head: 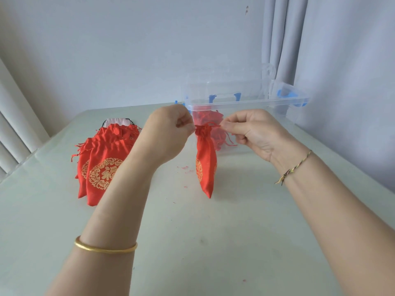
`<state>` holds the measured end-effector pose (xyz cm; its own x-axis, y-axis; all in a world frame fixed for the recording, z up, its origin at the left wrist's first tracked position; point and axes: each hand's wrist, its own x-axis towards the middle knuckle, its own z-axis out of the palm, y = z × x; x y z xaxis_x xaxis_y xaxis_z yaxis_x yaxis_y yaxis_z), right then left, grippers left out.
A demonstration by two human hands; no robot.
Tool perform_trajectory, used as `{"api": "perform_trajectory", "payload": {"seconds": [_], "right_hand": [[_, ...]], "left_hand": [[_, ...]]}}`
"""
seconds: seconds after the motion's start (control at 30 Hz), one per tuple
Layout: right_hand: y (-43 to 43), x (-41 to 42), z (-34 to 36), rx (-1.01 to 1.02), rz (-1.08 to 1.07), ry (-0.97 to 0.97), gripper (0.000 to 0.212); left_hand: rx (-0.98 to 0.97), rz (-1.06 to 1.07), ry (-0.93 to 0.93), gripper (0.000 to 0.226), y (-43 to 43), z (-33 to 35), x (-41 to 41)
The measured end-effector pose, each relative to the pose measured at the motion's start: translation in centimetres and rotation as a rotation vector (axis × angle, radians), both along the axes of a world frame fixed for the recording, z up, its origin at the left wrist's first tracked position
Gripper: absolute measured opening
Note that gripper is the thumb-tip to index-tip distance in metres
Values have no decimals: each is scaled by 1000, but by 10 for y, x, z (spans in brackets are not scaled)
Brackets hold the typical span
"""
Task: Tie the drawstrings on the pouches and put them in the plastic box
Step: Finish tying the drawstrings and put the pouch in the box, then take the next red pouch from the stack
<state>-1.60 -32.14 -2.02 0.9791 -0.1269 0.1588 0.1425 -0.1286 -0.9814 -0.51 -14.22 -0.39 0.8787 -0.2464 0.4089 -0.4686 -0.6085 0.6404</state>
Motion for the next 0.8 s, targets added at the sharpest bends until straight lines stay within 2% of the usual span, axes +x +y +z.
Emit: {"api": "perform_trajectory", "payload": {"seconds": [0.1, 0.2, 0.27, 0.33, 0.37, 0.43, 0.5, 0.6, 0.7, 0.8], "right_hand": [[2, 1, -5, -171, -14, -22, 16], [5, -5, 1, -197, 86, 16, 8], [13, -11, 6, -262, 161, 59, 24], [24, -13, 7, -495, 137, 9, 33], [28, -12, 6, -616, 89, -44, 32], [30, -12, 6, -732, 23, -90, 22], [27, -16, 11, -725, 55, -49, 15], [18, -25, 34, -573, 100, 12, 1], [10, -19, 73, -535, 32, -67, 14], [3, -1, 117, -483, -92, -151, 16]], "left_hand": [[-18, -9, 97, 9, 1, -3, 2], [-75, -24, 154, 10, 1, -5, 3], [-129, -50, 174, 10, -1, -3, 2], [-175, -73, 191, 12, -3, -1, 1], [-193, -82, 195, 14, -3, -1, 0], [-212, -108, 196, 12, -3, -1, 0], [-246, -114, 192, 11, -2, -1, 0], [-377, -56, 177, 10, 3, 0, 3], [-397, 20, 178, 12, 5, 1, 11], [-336, 42, 214, 13, 4, 1, 20]]}}
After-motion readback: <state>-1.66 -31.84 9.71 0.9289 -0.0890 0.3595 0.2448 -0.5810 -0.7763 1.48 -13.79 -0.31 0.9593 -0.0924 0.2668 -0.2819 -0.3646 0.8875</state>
